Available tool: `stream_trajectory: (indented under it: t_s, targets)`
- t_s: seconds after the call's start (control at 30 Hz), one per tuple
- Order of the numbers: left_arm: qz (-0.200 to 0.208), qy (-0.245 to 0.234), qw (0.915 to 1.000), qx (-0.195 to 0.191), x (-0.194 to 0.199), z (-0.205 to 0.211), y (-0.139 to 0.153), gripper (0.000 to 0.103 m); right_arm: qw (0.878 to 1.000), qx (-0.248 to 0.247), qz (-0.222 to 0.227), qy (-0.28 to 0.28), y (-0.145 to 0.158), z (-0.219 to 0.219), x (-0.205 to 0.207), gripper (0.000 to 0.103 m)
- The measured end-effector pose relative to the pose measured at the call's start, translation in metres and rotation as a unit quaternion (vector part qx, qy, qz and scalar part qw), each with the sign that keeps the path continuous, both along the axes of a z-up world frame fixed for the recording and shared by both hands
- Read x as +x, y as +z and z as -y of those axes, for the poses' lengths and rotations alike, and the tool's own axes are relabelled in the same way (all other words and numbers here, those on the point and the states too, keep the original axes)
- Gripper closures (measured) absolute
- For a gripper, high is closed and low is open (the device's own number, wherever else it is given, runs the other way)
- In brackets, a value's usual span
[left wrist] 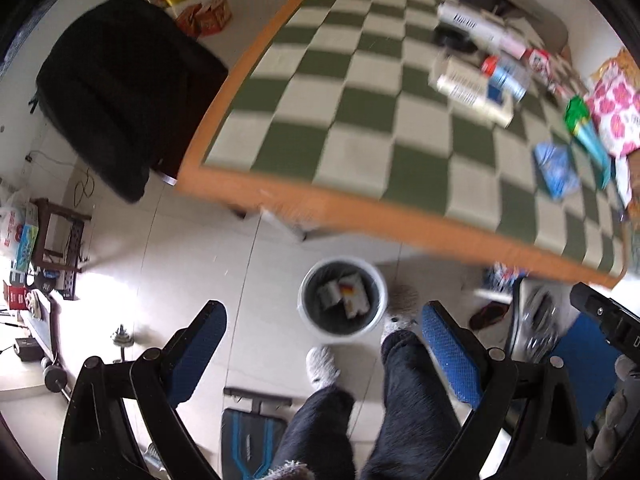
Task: Collect trash
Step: 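Grasp the white-blue medicine box with the left tool while the right tool grasps the clear plastic bag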
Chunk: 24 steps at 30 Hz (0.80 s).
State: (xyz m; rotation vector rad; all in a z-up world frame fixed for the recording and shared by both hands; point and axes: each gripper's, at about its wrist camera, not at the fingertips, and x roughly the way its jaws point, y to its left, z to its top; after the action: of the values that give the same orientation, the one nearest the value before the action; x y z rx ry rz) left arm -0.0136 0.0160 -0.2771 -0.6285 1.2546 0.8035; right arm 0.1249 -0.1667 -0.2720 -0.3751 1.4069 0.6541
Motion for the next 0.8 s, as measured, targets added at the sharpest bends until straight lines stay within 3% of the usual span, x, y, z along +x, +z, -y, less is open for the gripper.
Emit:
stream_trajectory:
  t_s: [0.1,0.2,0.37,0.43,0.53,0.73,0.8]
  targets:
    - [-0.001,0.013,0.9999,-0.006,0.053,-0.016,0.004,0.003,1.0,-0.017,0.019,-0.003,0.009,-0.007,0.062,0.0]
    - [-0.007,0.037,0.999,-0.026,0.103,-0.039,-0.003,0.003,0.999,-0.04,0.031,-0.001,-0.001,-0.02,0.125,0.0]
    - [-0.033,0.06,0.9967,-0.043,0.178,-0.069,-0.02,0.003,0.996,-0.086,0.001,0.023,-0.056,-0.058,0.209,0.0]
    - [-0.044,0.063,0.9958,-0.05,0.199,-0.079,-0.026,0.003,0.994,-0.1,-0.016,0.036,-0.078,-0.072,0.228,0.001]
    - [-0.054,0.071,0.9939,-0.065,0.223,-0.089,-0.039,0.003,0.991,-0.119,-0.029,0.06,-0.1,-0.089,0.245,0.01]
    - [-0.059,0.082,0.9908,-0.09,0.254,-0.103,-0.055,0.003,0.985,-0.134,-0.049,0.097,-0.11,-0.103,0.261,0.043]
    - [-0.056,0.09,0.9892,-0.101,0.264,-0.107,-0.059,0.004,0.988,-0.109,-0.04,0.102,-0.102,-0.106,0.268,0.071]
